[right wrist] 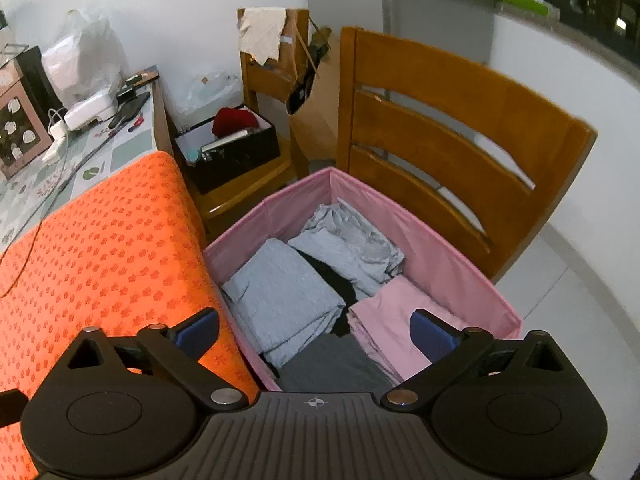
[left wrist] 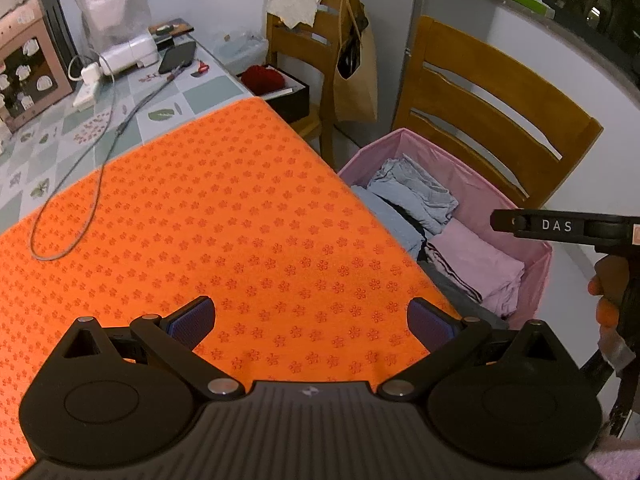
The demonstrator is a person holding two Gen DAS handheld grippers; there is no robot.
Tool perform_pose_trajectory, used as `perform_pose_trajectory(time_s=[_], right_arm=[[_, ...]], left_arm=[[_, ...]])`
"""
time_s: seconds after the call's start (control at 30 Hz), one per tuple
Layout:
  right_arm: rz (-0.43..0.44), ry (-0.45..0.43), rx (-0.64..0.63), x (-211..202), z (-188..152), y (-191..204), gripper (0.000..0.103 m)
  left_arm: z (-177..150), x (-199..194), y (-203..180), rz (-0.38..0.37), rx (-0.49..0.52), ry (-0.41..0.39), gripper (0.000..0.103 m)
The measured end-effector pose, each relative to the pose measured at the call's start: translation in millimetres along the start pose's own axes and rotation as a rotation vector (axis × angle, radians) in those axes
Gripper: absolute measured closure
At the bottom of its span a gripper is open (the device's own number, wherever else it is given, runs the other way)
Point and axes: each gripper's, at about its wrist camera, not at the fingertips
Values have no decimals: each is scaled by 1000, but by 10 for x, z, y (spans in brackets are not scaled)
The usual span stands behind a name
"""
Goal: Fold clothes
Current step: 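Reach the right gripper into the pink bin and grasp the dark grey garment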
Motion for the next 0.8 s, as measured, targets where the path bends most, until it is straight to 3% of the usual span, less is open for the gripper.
perform_pose_trajectory(time_s=[0.33, 0.67, 0.8], right_arm=[[88, 122, -73, 830, -327, -405, 27], [226, 300, -157, 1863, -598, -550, 26], [241, 370, -237, 2199, -704, -432, 18]], left_arm=[[5, 91, 113, 2, 21, 23, 0], [-109, 94, 289, 27, -33, 54, 0], [-168, 68, 314, 45, -59, 68, 0]])
Point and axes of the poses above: each gripper's, at about its wrist camera, not at the fingertips, and x roughly the way its jaws point, y to its left, z to its top, and after that the axes turned 5 degrees about -z, right-handed
